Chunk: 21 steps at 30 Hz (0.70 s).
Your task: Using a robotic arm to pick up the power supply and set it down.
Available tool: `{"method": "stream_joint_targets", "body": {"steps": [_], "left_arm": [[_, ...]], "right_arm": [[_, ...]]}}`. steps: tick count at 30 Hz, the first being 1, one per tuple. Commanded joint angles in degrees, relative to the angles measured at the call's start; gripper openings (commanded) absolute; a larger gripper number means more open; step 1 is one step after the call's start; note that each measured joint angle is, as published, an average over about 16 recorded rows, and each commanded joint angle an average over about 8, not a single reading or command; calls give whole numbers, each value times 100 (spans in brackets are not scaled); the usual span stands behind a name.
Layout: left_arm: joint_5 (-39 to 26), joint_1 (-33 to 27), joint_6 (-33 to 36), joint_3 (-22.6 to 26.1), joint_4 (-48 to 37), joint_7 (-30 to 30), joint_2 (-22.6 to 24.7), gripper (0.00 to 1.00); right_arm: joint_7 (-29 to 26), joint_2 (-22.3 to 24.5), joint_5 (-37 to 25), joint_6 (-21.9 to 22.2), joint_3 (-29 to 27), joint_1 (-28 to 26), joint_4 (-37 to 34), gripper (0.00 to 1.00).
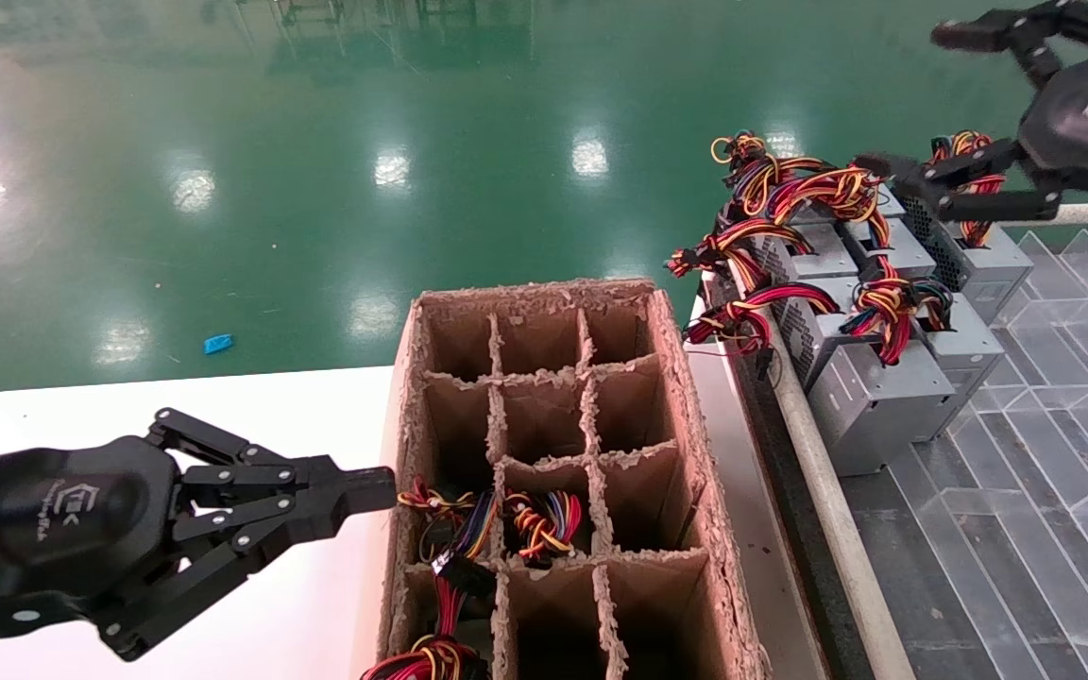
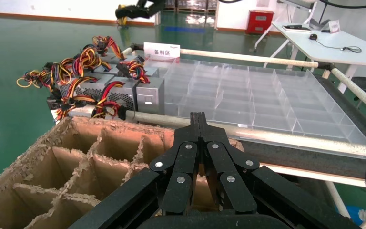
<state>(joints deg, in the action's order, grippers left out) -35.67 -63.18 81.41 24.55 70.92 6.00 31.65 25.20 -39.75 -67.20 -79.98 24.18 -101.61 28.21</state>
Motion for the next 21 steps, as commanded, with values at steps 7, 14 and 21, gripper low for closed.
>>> {"method": "stream_joint_targets", "body": {"steps": [7,14,21], "left_arm": [[0,0,0,0,0,0,0,100],[0,0,0,0,0,0,0,100],[0,0,0,0,0,0,0,100]], "right_arm": [[-622,82,438,-99,-141,692,784,100],[-1162,153,819,-185,-264,1294,1466,100],[-1699,224,1198,-270,-386,1893,2144,100]]}}
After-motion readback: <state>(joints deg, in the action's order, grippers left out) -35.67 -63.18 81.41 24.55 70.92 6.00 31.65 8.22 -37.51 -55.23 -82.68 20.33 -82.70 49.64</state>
